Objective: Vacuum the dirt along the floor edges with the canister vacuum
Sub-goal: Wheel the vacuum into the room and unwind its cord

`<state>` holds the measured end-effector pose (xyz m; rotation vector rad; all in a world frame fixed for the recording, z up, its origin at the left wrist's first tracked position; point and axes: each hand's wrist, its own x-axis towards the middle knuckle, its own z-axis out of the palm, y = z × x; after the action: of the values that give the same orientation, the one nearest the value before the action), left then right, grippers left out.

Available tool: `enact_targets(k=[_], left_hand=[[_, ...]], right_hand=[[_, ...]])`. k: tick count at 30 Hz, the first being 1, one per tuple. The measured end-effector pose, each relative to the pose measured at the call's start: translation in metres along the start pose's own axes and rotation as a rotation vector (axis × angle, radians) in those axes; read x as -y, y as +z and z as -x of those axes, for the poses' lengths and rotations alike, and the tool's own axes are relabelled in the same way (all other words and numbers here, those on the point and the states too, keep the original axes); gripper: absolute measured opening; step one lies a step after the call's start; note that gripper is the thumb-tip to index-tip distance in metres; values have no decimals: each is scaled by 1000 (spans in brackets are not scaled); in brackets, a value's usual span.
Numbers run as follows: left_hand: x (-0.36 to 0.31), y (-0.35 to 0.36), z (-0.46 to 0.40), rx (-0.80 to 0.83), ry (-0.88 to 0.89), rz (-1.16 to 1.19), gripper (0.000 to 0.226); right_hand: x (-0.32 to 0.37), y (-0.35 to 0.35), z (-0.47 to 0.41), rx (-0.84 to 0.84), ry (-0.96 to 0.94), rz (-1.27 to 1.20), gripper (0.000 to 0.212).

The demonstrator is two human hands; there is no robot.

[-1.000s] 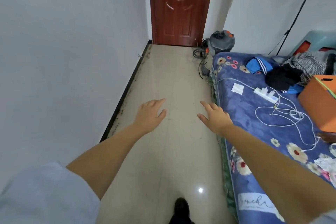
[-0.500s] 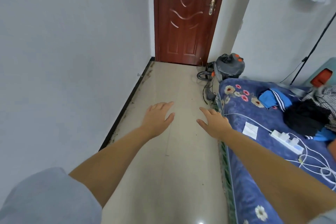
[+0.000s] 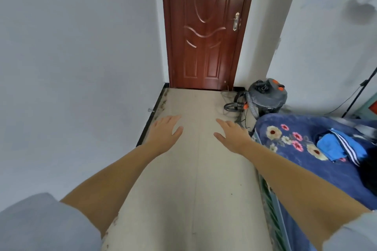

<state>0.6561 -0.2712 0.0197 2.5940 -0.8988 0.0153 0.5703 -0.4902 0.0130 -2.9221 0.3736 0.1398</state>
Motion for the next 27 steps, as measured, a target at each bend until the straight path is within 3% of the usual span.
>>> enact_targets(k=[4,12,19,27], left_hand=[[17,-5,-113,52,60,8,50],[-1,47,-301,153,248,73,89],[-2,78,-475,140,220,83,76],[5,109,-651,206,182,41,60]], right_hand=[[-21,-31,-82,-32,92,-42,56],[-109,-46,-218,-10,268,-34,56],[-198,-74,-374,-10,316,-60,56],[-255,-96,-530,47,339,-81,44]])
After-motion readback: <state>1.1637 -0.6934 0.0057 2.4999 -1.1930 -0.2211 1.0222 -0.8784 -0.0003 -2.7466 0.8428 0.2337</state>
